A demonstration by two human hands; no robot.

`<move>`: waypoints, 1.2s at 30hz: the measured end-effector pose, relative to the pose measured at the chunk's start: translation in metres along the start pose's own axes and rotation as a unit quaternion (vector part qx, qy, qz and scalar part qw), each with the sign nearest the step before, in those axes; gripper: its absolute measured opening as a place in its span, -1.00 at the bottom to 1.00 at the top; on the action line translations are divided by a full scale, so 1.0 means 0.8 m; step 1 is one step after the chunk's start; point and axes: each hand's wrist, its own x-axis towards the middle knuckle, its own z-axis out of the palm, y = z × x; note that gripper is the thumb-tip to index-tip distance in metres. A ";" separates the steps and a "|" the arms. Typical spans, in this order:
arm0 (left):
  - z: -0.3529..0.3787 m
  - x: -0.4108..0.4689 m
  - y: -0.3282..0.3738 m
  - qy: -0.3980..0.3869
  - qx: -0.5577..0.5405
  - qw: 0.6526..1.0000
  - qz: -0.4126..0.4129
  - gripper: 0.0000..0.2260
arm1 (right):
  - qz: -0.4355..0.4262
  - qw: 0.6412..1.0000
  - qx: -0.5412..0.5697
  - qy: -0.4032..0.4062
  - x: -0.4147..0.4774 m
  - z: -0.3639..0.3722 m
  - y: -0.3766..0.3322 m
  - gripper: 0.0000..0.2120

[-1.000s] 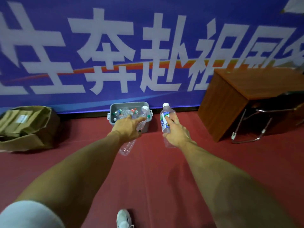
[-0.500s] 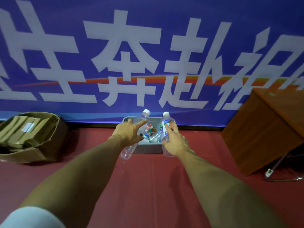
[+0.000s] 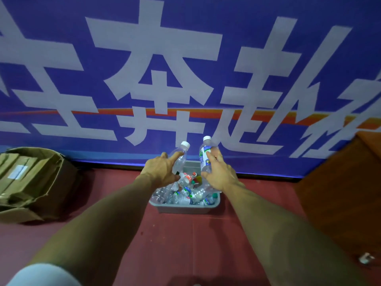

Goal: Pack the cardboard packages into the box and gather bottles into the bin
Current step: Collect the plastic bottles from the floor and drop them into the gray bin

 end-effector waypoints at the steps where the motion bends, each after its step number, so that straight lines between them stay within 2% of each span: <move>1: -0.001 0.017 -0.004 -0.003 -0.002 1.000 0.001 -0.27 | 0.000 1.000 -0.002 -0.004 0.015 0.001 -0.001 -0.31; 7: -0.004 0.121 -0.044 -0.011 -0.027 0.999 0.030 -0.30 | 0.029 0.999 0.014 0.007 0.102 0.021 -0.016 -0.33; 13: 0.008 0.196 -0.083 -0.039 -0.026 0.994 0.099 -0.33 | 0.098 0.993 0.056 0.037 0.165 0.062 -0.023 -0.29; 18: 0.048 0.240 -0.099 -0.074 -0.018 0.987 0.140 -0.33 | 0.120 0.989 0.081 0.017 0.204 0.119 -0.023 -0.28; 21: 0.101 0.273 -0.098 -0.081 -0.035 0.985 0.147 -0.31 | 0.130 0.987 0.090 0.027 0.237 0.168 0.003 -0.29; 27: 0.276 0.346 -0.107 -0.081 -0.043 0.986 0.138 -0.30 | 0.133 0.987 0.084 0.033 0.299 0.316 0.085 -0.31; 32: 0.413 0.390 -0.110 -0.103 -0.074 0.984 0.122 -0.27 | 0.143 0.982 0.123 -0.008 0.342 0.429 0.146 -0.16; 36: 0.443 0.395 -0.109 -0.114 -0.062 0.987 0.097 -0.24 | 0.167 0.974 0.151 -0.028 0.348 0.461 0.166 -0.03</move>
